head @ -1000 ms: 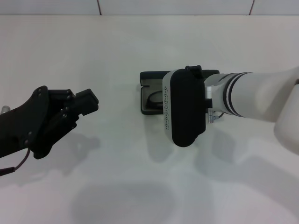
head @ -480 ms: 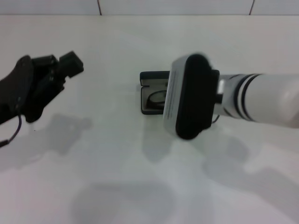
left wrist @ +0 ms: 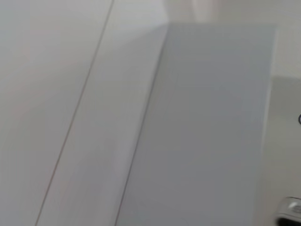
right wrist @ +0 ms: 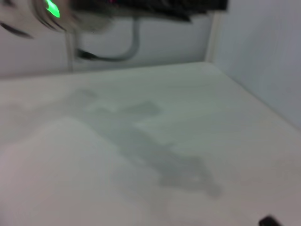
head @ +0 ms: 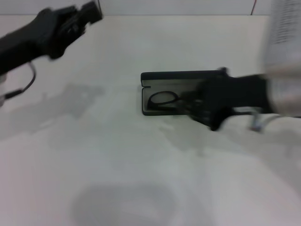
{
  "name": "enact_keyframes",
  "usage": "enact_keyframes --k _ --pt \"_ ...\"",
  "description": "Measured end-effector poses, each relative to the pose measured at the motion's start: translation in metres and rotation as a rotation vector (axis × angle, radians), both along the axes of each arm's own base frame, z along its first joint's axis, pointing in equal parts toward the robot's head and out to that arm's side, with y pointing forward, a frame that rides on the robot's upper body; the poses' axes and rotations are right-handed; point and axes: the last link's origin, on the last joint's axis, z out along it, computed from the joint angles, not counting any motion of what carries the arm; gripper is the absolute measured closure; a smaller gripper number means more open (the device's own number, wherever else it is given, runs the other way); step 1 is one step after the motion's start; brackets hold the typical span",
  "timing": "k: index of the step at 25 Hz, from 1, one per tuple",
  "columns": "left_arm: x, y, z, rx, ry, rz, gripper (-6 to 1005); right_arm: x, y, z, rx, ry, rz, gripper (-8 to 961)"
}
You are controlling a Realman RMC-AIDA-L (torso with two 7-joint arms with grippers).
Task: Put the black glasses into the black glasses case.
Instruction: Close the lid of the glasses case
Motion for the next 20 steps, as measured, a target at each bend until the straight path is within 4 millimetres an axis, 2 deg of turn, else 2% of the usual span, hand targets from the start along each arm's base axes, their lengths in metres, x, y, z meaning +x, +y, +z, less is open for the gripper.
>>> enact_keyframes --k 4,7,9,13,15,18,20 --pt "0.015 0.027 -0.014 -0.053 0.084 0.034 937 0.034 -0.005 0.026 -0.047 -0.003 -0.078 786" --pt "0.024 0.045 -0.038 -0.114 0.195 0.079 935 0.069 -0.005 0.046 -0.047 -0.026 -0.183 786" --pt "0.03 0.055 -0.058 -0.155 0.286 0.109 893 0.087 -0.005 0.061 -0.038 -0.001 -0.232 787" --pt "0.04 0.069 -0.101 -0.18 0.469 0.14 809 0.111 -0.008 0.091 0.009 0.046 -0.296 787" --pt "0.046 0.074 -0.121 -0.179 0.544 0.152 810 0.119 -0.01 0.099 0.021 0.052 -0.316 787" --pt "0.052 0.076 -0.14 -0.17 0.606 0.162 811 0.132 -0.011 0.108 0.042 0.078 -0.343 787" --pt "0.053 0.077 -0.143 -0.165 0.616 0.166 812 0.138 -0.012 0.11 0.049 0.111 -0.35 787"
